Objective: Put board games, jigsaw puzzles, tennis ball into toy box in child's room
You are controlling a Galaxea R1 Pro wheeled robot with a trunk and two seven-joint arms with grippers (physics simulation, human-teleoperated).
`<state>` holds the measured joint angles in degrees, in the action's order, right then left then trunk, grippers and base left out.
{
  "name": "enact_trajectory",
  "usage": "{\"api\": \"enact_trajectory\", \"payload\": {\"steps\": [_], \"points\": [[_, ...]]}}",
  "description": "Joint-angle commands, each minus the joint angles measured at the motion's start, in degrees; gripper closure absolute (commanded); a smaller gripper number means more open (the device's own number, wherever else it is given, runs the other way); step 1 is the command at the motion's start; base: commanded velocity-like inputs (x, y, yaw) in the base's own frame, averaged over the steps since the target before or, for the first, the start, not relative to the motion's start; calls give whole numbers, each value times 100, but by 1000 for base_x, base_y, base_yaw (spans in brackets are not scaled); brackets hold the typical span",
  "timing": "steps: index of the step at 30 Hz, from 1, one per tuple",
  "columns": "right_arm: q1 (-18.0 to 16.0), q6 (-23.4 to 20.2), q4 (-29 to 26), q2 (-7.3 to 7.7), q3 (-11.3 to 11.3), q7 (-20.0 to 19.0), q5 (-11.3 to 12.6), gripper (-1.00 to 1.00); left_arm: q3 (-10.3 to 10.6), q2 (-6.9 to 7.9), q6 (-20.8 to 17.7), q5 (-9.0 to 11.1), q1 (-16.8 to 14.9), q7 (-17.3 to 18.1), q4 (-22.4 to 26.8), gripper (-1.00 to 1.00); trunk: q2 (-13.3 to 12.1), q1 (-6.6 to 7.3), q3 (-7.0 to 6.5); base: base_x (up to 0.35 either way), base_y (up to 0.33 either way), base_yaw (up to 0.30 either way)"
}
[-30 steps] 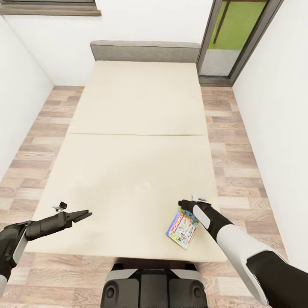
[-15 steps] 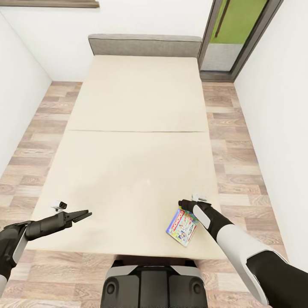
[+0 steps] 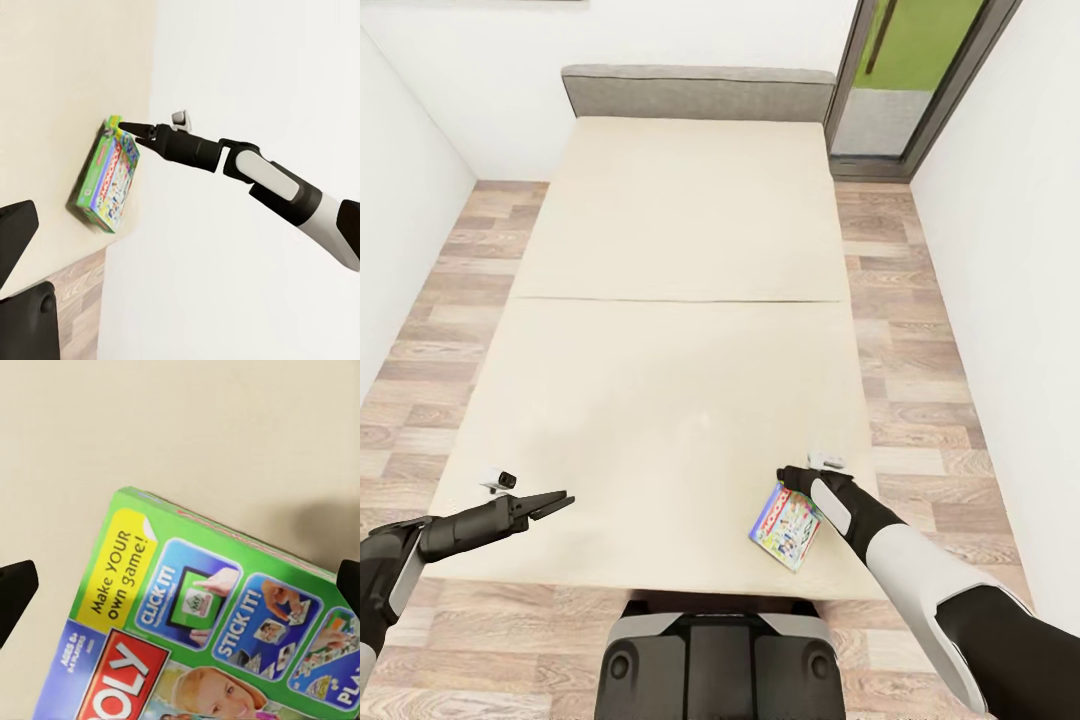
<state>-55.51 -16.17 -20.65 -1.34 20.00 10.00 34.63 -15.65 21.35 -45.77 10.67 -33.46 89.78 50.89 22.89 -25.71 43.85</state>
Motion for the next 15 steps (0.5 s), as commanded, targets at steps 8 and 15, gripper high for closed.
{"api": "enact_trajectory", "payload": {"steps": [8,15], "points": [[5,2,-44,0,48,38,176,-100,1,1,-60,-3,-3,23,0,-100,3,-8,23,0,0,0],[5,0,-75,-6,42,37,176,-100,1,1,-61,-3,-3,23,0,-100,3,-8,26,0,0,0]]}}
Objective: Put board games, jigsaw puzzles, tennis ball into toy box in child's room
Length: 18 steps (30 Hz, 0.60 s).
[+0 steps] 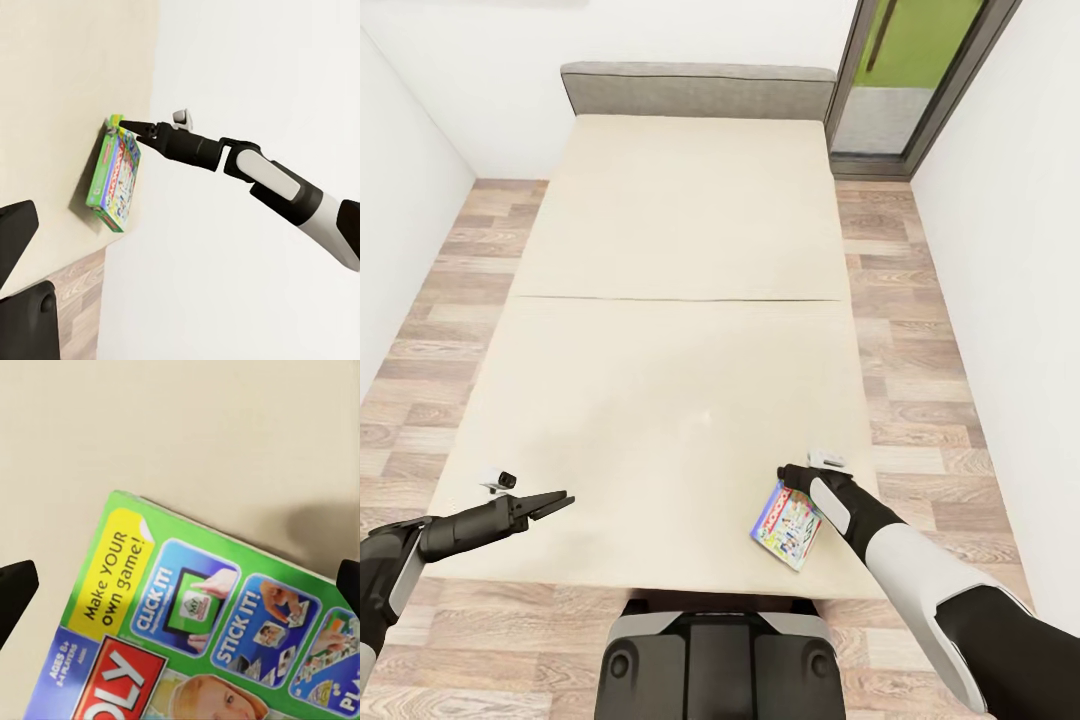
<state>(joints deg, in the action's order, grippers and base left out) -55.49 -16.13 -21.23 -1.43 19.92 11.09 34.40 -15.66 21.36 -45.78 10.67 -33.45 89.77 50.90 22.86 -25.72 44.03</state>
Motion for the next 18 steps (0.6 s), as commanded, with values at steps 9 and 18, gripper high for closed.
{"api": "enact_trajectory", "payload": {"steps": [9,18], "points": [[-21,-7,-21,-10,47,-72,199,-100,2,0,-61,-4,-4,23,-1,-100,5,-6,49,0,0,0],[-32,-11,-22,-28,47,-72,199,-100,2,0,-59,-4,-4,23,-3,-100,5,-6,96,0,0,0]]}}
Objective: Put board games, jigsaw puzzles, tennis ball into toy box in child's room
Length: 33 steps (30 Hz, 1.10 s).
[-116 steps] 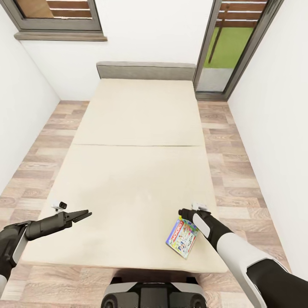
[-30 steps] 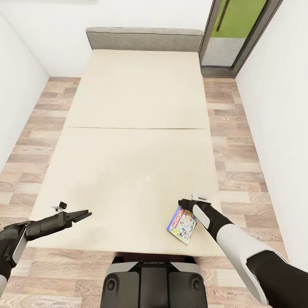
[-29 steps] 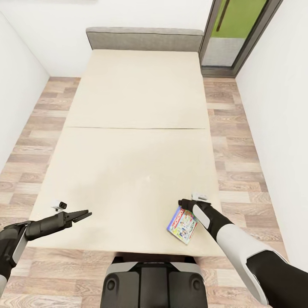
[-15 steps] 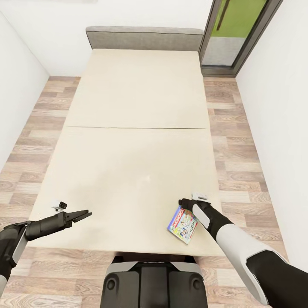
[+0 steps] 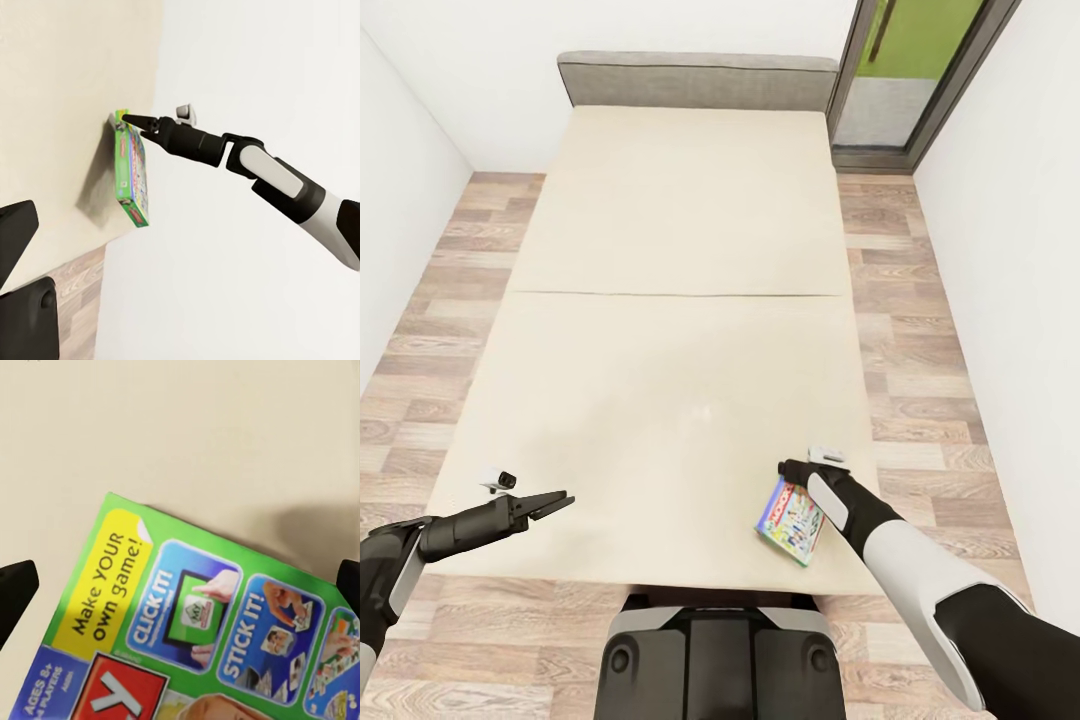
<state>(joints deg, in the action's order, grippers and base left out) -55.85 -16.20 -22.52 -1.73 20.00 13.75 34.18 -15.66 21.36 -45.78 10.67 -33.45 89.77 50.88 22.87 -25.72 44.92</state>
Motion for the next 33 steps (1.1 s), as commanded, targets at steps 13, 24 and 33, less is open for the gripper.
{"api": "enact_trajectory", "payload": {"steps": [13,24,33], "points": [[4,2,106,10,39,-338,221,-100,2,0,-56,-4,-3,23,-1,-100,5,-6,10,-1,0,0],[4,3,106,21,39,-338,221,-100,2,0,-54,-4,-3,23,0,-100,5,-6,10,-134,0,0],[4,3,103,18,39,-338,221,-100,2,0,-57,-4,-3,23,-2,-100,5,-6,10,-134,0,0]]}}
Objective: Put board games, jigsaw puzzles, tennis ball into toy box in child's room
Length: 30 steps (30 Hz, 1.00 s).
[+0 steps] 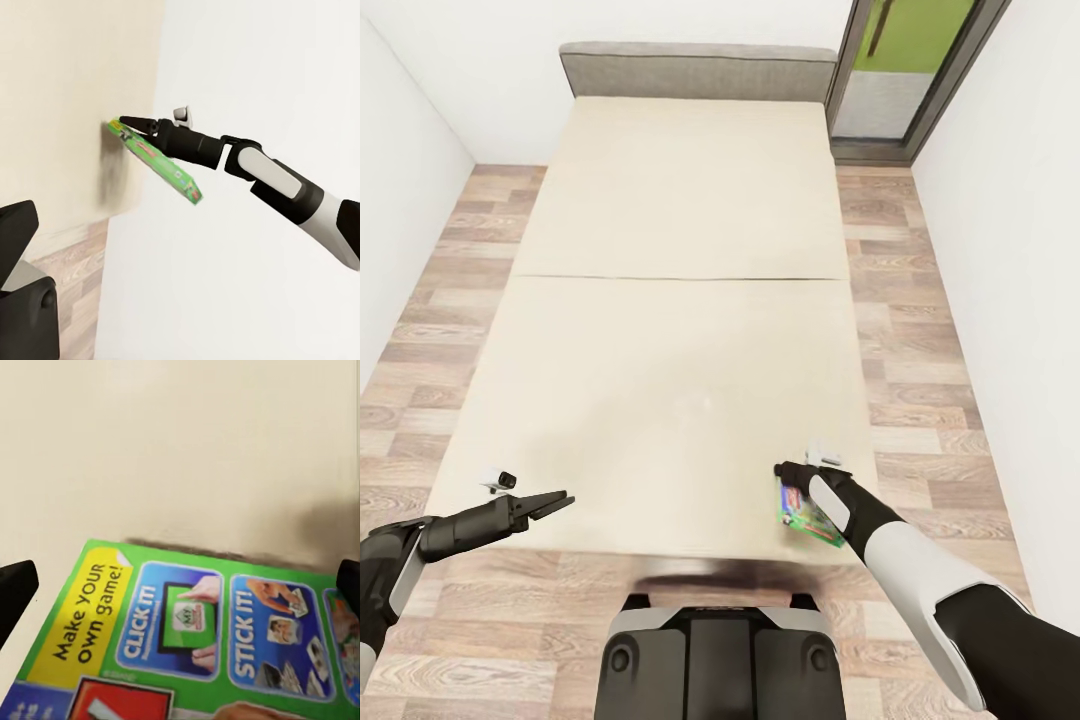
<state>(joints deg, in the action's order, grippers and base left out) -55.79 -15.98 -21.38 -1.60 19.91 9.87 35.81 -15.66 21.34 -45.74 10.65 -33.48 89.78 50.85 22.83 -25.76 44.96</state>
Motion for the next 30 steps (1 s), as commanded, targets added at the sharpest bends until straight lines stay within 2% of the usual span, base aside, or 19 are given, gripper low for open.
{"api": "enact_trajectory", "payload": {"steps": [1,30], "points": [[-2,-19,-10,4,48,50,58,-100,1,1,-62,-1,-1,22,0,-100,9,-2,6,-109,0,0],[-2,-19,-15,5,48,50,58,-100,1,1,-60,-1,-1,22,1,-100,9,-2,6,-41,0,0]]}}
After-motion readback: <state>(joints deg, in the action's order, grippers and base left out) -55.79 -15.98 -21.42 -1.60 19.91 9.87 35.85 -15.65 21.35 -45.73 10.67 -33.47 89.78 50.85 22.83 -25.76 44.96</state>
